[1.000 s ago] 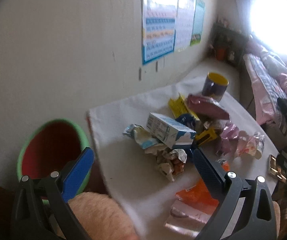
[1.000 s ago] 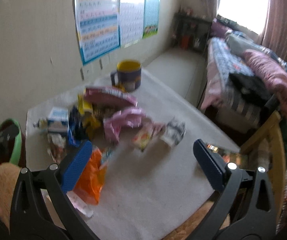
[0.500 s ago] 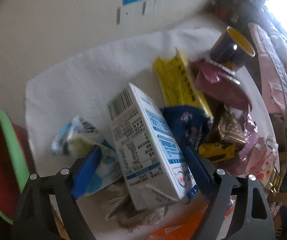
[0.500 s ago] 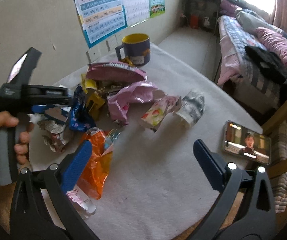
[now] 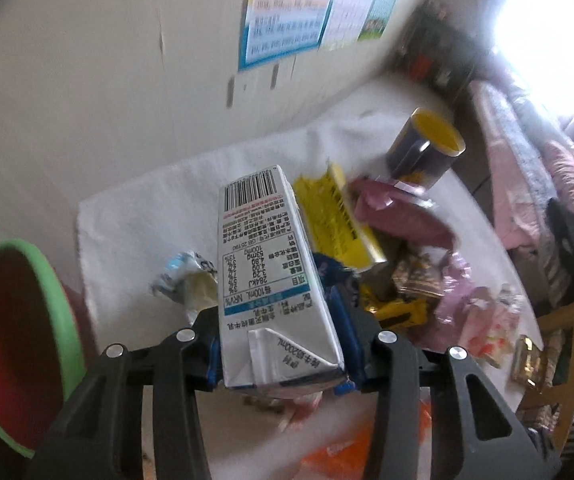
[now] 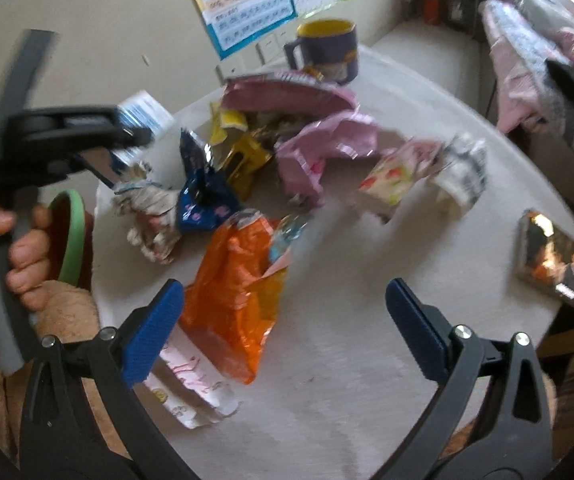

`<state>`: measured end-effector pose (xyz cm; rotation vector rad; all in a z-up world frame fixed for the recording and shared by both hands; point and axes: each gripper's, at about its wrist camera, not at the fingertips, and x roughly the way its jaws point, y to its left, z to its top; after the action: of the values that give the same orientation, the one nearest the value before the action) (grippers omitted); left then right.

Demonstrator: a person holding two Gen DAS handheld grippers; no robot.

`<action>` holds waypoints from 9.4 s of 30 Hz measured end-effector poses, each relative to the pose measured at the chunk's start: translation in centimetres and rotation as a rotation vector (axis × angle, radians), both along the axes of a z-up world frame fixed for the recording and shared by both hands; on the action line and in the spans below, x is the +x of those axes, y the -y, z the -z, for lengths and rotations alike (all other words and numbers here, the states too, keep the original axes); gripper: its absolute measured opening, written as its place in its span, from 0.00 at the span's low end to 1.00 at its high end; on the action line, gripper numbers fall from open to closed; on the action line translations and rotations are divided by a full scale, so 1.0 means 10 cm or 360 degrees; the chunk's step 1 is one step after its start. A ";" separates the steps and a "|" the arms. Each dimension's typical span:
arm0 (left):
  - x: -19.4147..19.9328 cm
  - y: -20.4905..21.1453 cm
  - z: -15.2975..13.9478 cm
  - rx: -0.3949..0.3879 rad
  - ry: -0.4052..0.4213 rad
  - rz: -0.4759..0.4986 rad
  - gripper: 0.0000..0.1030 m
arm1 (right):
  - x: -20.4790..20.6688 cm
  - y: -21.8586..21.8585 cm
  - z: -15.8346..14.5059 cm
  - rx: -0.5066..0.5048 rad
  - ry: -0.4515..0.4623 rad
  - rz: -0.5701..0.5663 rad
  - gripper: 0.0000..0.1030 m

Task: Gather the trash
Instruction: 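Grasp the white milk carton with the left tool while the right tool grasps the orange bag, then drop the milk carton into the red bin with the left tool while the right tool drops the orange bag, then grasp the blue-white wrapper with the left tool while the right tool grasps the foil ball, then carry both wrappers to the red bin and open both tools to drop them, then grasp the dark blue wrapper with the left tool while the right tool grasps the pink carton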

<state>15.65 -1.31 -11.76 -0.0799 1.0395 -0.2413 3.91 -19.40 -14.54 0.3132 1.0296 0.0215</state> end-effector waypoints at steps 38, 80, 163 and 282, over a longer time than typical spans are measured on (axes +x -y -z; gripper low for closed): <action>-1.03 -2.59 -0.02 0.0013 0.0138 -0.0661 0.42 | 0.82 -2.28 -0.65 0.0103 0.0176 -0.0772 0.31; -0.88 -1.71 0.02 -0.0073 0.0068 -0.0411 0.57 | 0.92 -1.24 -0.20 -0.0181 0.0081 -0.0505 0.53; -1.07 -1.17 -0.33 -0.0025 0.0226 -0.0254 0.30 | -0.05 -0.80 -0.53 -0.0014 0.0189 -0.0317 0.32; 0.18 0.52 0.84 0.0058 -0.0270 -0.0082 0.55 | -0.31 0.20 0.34 0.0086 -0.0045 -0.0071 0.20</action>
<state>17.46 -6.46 -20.18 -0.0952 1.2089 -0.1708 0.82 -21.42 -17.89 0.3408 1.0654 0.0855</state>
